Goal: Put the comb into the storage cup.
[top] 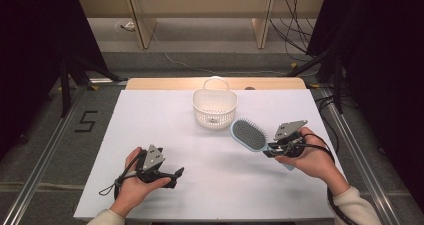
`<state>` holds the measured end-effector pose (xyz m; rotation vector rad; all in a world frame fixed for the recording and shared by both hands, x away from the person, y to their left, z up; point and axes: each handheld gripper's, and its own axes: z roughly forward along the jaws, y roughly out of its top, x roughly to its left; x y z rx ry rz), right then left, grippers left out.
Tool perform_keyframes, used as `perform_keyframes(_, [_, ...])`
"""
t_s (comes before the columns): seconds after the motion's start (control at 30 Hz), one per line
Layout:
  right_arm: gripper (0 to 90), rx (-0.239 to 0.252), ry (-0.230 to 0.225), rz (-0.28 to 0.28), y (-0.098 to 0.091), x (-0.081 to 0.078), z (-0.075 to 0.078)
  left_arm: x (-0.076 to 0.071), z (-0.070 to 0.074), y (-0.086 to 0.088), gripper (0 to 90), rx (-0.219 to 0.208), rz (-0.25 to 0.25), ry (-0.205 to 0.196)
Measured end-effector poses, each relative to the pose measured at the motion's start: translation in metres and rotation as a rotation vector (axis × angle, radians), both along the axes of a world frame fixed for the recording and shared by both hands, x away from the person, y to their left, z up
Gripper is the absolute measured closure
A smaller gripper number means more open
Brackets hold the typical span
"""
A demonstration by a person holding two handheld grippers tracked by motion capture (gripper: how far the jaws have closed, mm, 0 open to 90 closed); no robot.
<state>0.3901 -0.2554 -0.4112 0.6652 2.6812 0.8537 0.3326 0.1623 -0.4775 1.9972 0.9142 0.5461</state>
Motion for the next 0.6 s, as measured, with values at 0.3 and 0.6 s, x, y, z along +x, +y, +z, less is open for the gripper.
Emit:
perform_keyframes(0.3, [70.6, 0.074, -0.058, -0.063, -0.0031, 0.0016, 0.0043, 0.0000, 0.0003, 0.0002, 1.9, 0.000, 0.001, -0.002])
perform_keyframes(0.6, [70.5, 0.111, -0.074, -0.100, -0.0066, 0.0029, 0.0059, 0.0001, 0.0002, 0.0002, 1.9, -0.001, 0.002, -0.002])
